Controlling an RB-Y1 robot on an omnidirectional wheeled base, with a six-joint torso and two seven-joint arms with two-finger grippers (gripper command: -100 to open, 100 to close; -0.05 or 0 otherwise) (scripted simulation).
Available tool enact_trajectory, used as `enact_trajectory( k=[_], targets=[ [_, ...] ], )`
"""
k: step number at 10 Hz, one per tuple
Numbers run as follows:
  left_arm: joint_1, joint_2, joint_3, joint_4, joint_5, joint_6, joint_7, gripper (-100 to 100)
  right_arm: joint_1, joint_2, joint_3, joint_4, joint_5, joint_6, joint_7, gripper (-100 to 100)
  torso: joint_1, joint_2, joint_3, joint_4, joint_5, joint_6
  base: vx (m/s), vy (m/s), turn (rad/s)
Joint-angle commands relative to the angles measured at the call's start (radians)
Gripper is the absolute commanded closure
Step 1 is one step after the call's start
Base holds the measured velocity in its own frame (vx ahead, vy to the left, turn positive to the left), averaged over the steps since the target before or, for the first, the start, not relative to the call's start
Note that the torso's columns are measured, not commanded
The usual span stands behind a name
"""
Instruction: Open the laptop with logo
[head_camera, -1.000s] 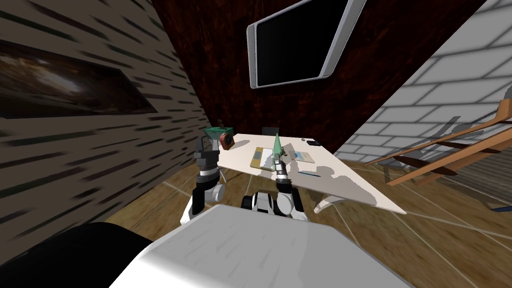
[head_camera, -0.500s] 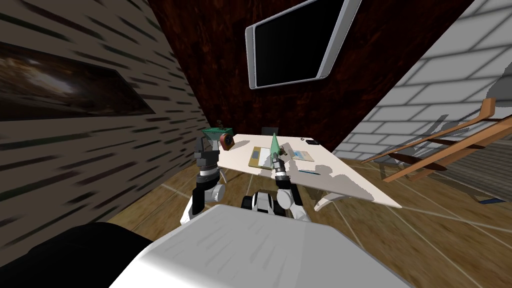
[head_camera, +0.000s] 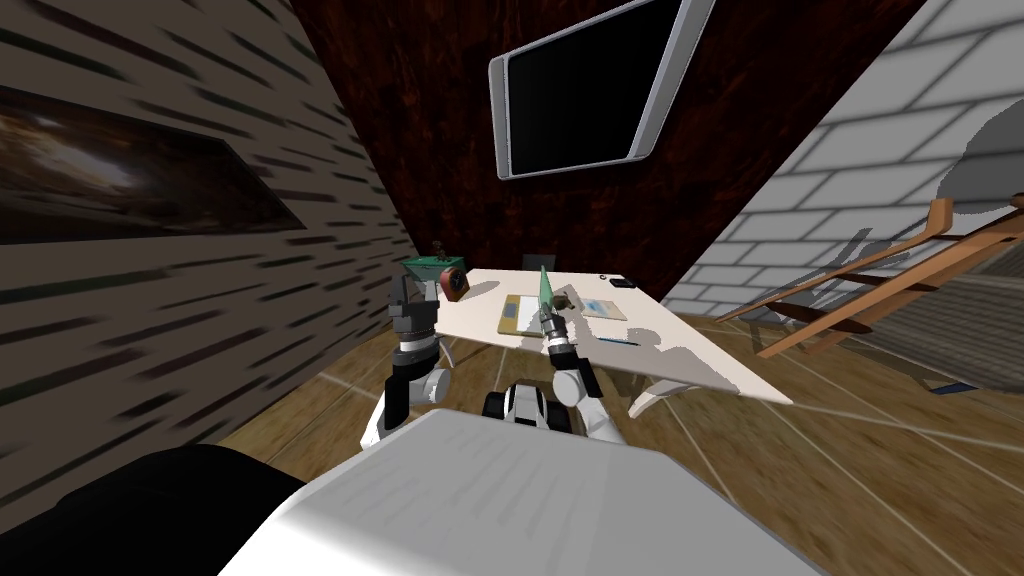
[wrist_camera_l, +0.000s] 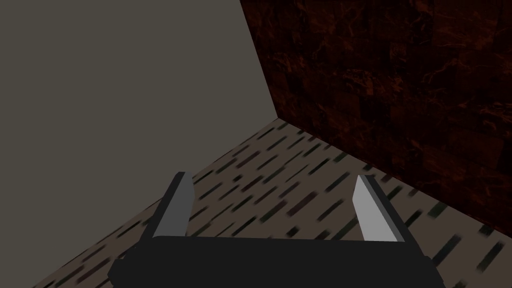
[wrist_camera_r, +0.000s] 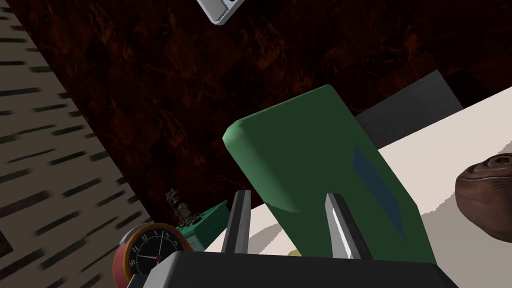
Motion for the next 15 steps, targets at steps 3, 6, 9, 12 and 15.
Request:
enact_trajectory(
  k=[3,6,9,12,15],
  targets=[
    [0.0,0.0,0.0,0.0,0.0,0.0,0.0,0,-0.029,0.02,-0.032,0.019,0.013,0.097,0.073,100,-0.002,-0.003,-0.001,-0.003,-0.001,-0.001,-0.017,0.036,-0.036],
    [0.0,0.0,0.0,0.0,0.0,0.0,0.0,0,-0.059,0.029,-0.053,0.067,0.052,0.135,0.131,100,-0.001,-0.002,-0.001,-0.002,-0.001,-0.001,-0.02,0.029,-0.012],
    [0.0,0.0,0.0,0.0,0.0,0.0,0.0,0,-0.077,0.034,-0.066,0.099,0.077,0.169,0.169,100,0.002,-0.005,-0.003,-0.006,0.0,-0.002,-0.014,0.054,0.004],
    [0.0,0.0,0.0,0.0,0.0,0.0,0.0,0,-0.103,0.041,-0.085,0.147,0.114,0.219,0.226,100,-0.004,-0.01,-0.005,-0.009,-0.003,-0.002,-0.021,0.042,0.003],
    [0.0,0.0,0.0,0.0,0.0,0.0,0.0,0,-0.12,0.046,-0.098,0.179,0.139,0.253,0.264,100,-0.005,-0.012,-0.007,-0.011,-0.004,-0.001,-0.017,0.046,0.004]
  ],
)
